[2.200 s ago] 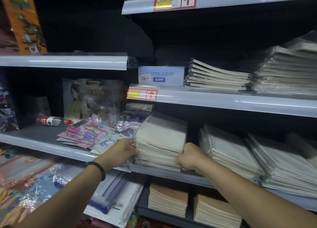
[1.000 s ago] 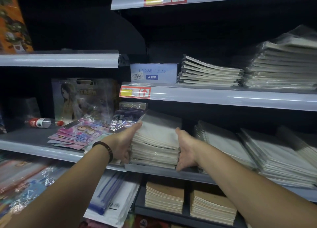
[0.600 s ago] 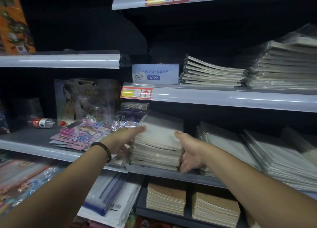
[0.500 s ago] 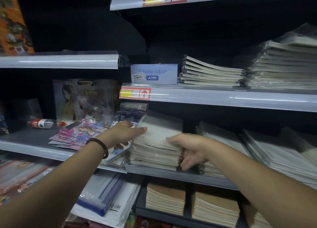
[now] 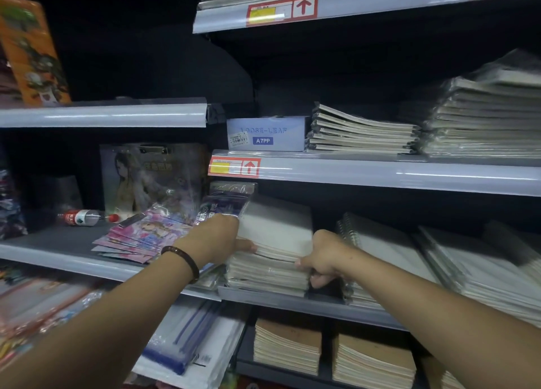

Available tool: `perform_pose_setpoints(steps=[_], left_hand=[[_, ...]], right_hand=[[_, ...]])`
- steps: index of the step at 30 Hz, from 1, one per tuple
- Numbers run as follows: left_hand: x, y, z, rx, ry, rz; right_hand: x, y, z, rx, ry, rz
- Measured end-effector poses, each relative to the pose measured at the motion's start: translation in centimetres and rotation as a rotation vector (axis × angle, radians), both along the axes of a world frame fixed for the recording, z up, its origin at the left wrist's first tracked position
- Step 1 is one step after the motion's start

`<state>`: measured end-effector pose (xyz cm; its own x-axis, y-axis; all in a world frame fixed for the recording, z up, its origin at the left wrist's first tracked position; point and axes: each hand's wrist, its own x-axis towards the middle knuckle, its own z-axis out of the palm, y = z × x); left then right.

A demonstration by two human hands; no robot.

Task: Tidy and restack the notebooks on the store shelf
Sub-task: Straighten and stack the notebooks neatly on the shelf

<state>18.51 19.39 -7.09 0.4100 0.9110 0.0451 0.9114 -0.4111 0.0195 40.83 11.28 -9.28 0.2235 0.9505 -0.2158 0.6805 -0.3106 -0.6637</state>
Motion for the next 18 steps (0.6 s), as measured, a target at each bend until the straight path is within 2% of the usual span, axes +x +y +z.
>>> perform_pose_setpoints(steps=[3, 5, 10, 12, 14, 18], left_hand=[[-0.4, 0.2, -0.1, -0.009, -0.040, 0.028], [-0.4, -0.1, 0.1, -0.134, -0.146, 0.060], [-0.2, 0.2, -0.3, -0.773, -0.764, 0.385], [-0.3, 0.7, -1.1, -0.924, -0.891, 0.464], [-0.5, 1.5, -1.8, -0.995, -0.958, 0.471], [-0.8, 2.4, -3.2, -0.980, -0.986, 0.427]], right_hand=[[-0.3, -0.2, 0.1, -0.018, 0.098, -0.014], [-0.4, -0.4, 0.4, -0.082, 0.235, -0.042], [-0.1, -0.4, -0.4, -0.353, 0.802, -0.183], [0.0, 0.0, -1.3, -0.370, 0.888, -0.229], [0.0, 0.7, -2.2, -0.349, 0.944, -0.253], [-0.1, 1.6, -3.3, -0.274, 0.948, -0.211]])
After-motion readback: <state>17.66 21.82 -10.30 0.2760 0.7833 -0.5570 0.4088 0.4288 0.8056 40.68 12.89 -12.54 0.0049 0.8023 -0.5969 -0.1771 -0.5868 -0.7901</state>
